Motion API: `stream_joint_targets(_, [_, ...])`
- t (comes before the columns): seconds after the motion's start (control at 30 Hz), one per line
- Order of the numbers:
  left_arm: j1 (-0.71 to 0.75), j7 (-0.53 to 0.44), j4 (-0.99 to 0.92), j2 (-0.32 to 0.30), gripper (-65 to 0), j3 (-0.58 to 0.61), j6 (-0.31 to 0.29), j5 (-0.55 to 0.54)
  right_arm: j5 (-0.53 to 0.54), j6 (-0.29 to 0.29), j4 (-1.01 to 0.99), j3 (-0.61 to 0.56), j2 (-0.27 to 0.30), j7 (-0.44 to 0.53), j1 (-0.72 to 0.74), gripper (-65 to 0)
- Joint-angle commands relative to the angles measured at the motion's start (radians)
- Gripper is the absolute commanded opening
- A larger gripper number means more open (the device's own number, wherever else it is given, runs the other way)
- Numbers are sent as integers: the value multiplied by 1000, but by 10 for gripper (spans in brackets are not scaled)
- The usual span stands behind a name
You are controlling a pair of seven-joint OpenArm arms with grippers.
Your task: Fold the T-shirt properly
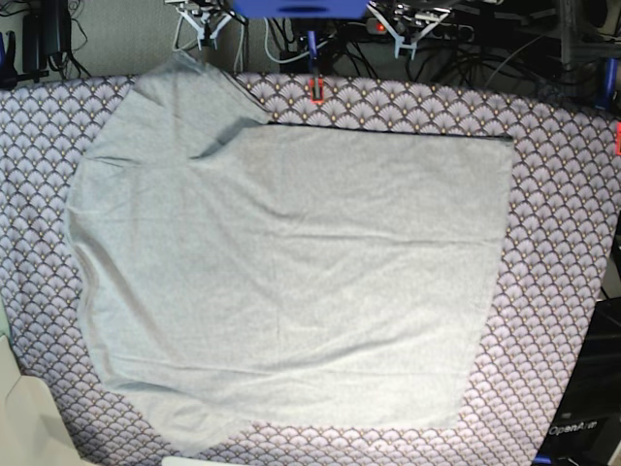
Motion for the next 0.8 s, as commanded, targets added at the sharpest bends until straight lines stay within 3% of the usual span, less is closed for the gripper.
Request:
stream_joint_targets(0.0, [2,-5,-2,-1,-650,2,-1,-1,3,-15,-2,-2,4,8,-13,-650])
stream_joint_targets(0.6, [4,-8,4,-1,-650,-1,-1,-6,3,-15,-1,-3,4,10,-12,-650])
stream_joint_targets(0.77, [4,-11,6,-1,-650,-4,-3,-7,3,-18,1,-2,4,48,-15,-650])
